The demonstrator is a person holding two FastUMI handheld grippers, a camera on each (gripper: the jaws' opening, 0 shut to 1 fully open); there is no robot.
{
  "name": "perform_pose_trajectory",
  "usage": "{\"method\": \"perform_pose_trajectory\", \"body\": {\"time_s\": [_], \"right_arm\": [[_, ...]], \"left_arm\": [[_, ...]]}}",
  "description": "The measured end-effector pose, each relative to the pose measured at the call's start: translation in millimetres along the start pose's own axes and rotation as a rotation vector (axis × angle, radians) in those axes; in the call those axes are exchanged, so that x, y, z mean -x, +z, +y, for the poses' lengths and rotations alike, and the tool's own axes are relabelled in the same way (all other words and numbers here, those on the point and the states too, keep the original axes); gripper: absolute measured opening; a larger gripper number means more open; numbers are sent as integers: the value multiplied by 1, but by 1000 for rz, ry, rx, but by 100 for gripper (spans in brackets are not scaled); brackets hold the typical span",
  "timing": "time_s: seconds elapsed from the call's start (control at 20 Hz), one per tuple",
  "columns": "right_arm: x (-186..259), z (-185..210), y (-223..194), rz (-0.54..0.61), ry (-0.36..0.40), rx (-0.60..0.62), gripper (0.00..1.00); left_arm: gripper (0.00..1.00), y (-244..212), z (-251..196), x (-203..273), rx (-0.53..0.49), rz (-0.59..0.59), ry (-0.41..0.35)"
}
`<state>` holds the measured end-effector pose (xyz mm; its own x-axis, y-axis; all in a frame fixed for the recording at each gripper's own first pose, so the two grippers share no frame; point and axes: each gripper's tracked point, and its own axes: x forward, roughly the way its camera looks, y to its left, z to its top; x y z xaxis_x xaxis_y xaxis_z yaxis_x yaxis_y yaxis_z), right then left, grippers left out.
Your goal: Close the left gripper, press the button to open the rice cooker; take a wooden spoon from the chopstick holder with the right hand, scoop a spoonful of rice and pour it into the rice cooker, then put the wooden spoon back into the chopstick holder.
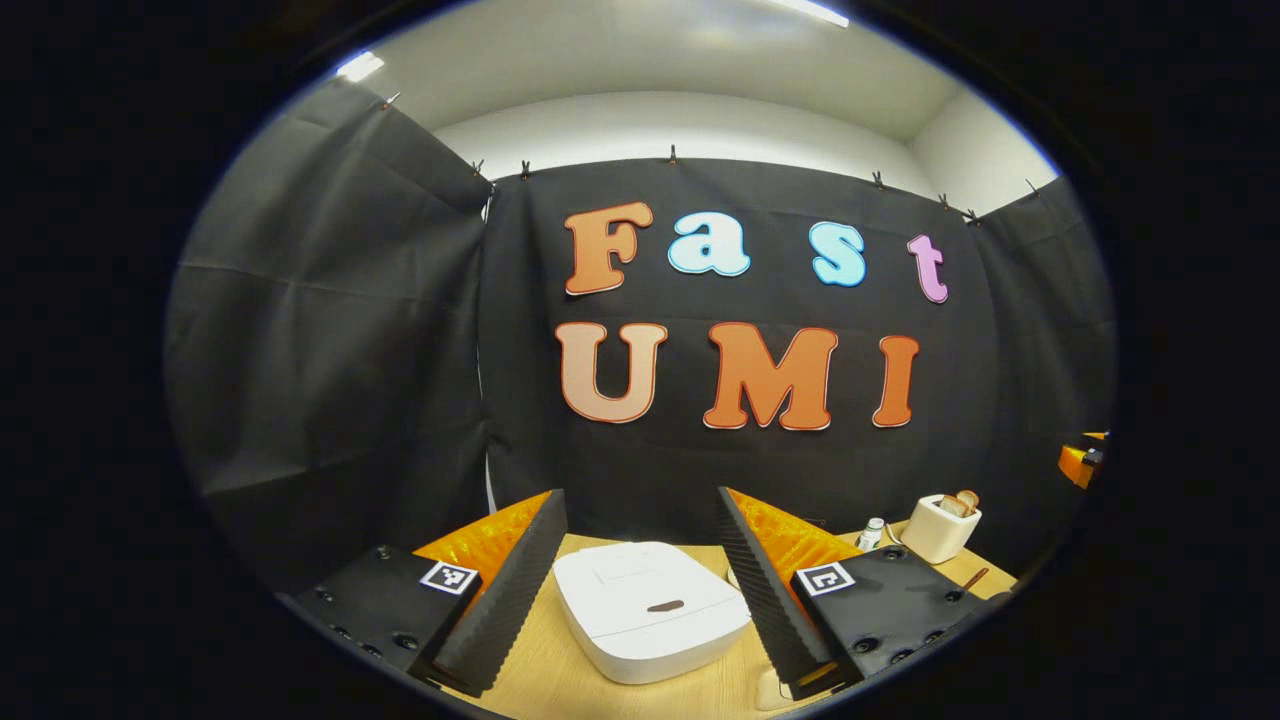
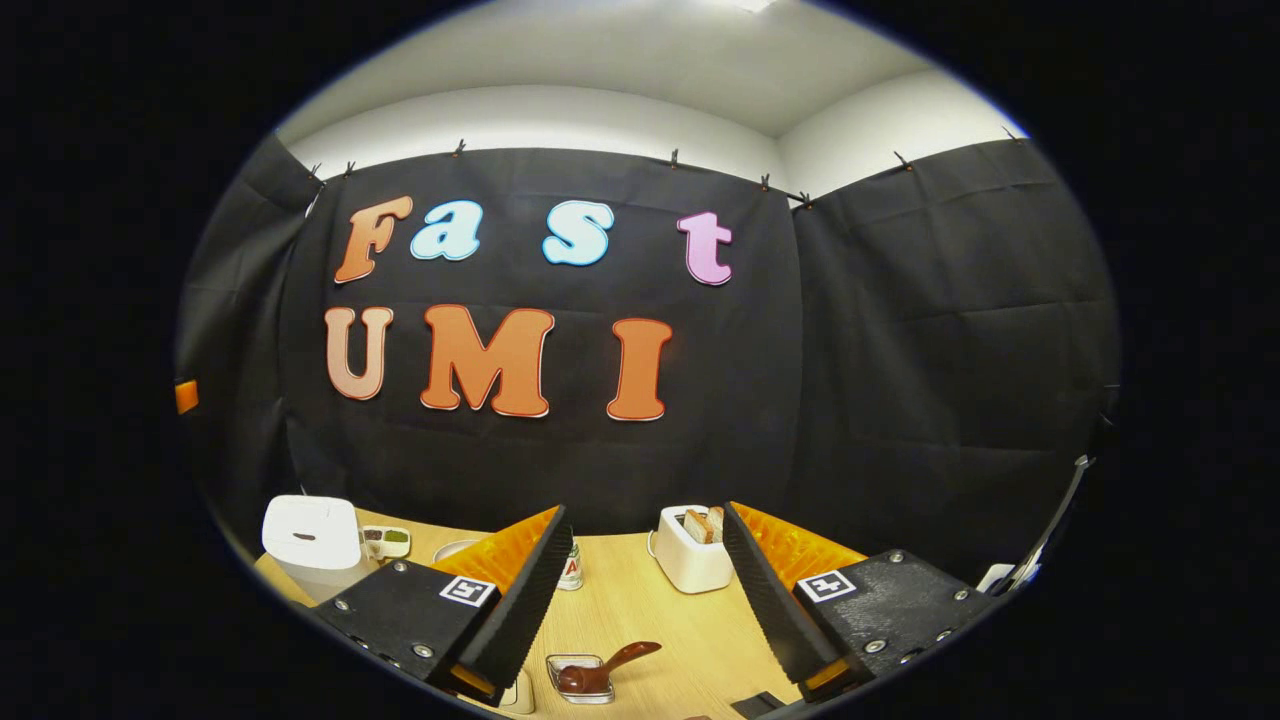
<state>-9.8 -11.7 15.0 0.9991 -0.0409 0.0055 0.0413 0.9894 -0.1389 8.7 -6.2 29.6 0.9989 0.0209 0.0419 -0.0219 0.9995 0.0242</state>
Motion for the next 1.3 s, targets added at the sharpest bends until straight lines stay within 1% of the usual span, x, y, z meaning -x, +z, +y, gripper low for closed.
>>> {"method": "perform_pose_trajectory", "body": {"time_s": [0.1, 0.15, 0.2, 0.3, 0.4, 0.45, 0.5, 0.55, 0.6, 0.65, 0.7, 0.75, 0.95, 1.05, 1.2, 1.25, 1.3], "right_arm": [[0, 1, 2, -4, 1, -3, 94], [0, 3, 2, -7, 6, -5, 94], [1, 6, 4, -9, 13, -6, 94], [1, 7, 4, -12, 19, -2, 94], [1, 9, 5, -20, 20, 13, 94], [1, 10, 4, -19, 20, 20, 94], [1, 11, 4, -18, 21, 26, 94], [2, 11, 3, -17, 21, 28, 94], [2, 12, 4, -18, 22, 27, 94], [2, 11, 4, -17, 22, 24, 95], [2, 12, 4, -15, 23, 19, 95], [1, 12, 4, -13, 24, 14, 95], [3, 10, 4, -9, 20, 9, 95], [4, 10, 2, -4, 19, 14, 95], [4, 11, -1, 13, 21, 10, 95], [6, 12, -1, 16, 26, 3, 95], [6, 11, -1, 17, 25, -1, 99]], "left_arm": [[100, 1, 0, 1, 12, 0, -1], [87, 1, 0, 2, 13, 0, 4], [86, 1, 2, 0, 9, -2, 4], [73, 0, 2, 2, 6, -5, 1], [50, -2, 2, 3, 2, 1, 4], [30, -4, 2, 2, 3, 5, -4], [24, -3, 6, 2, 1, 7, 17], [16, -5, 8, 0, 7, 8, 25], [10, -7, 9, -2, 12, 6, 27], [9, -15, 6, -16, 14, 23, 20], [6, -17, 9, -7, 19, 40, 22], [5, -22, 9, -14, 30, 51, 10], [5, -37, 0, -22, 54, 98, -26], [6, -46, -9, -32, 65, 126, -55], [5, -62, -22, -52, 83, 170, -95], [5, -70, -29, -60, 93, 186, -112], [5, -79, -33, -67, 97, 206, -123]]}}
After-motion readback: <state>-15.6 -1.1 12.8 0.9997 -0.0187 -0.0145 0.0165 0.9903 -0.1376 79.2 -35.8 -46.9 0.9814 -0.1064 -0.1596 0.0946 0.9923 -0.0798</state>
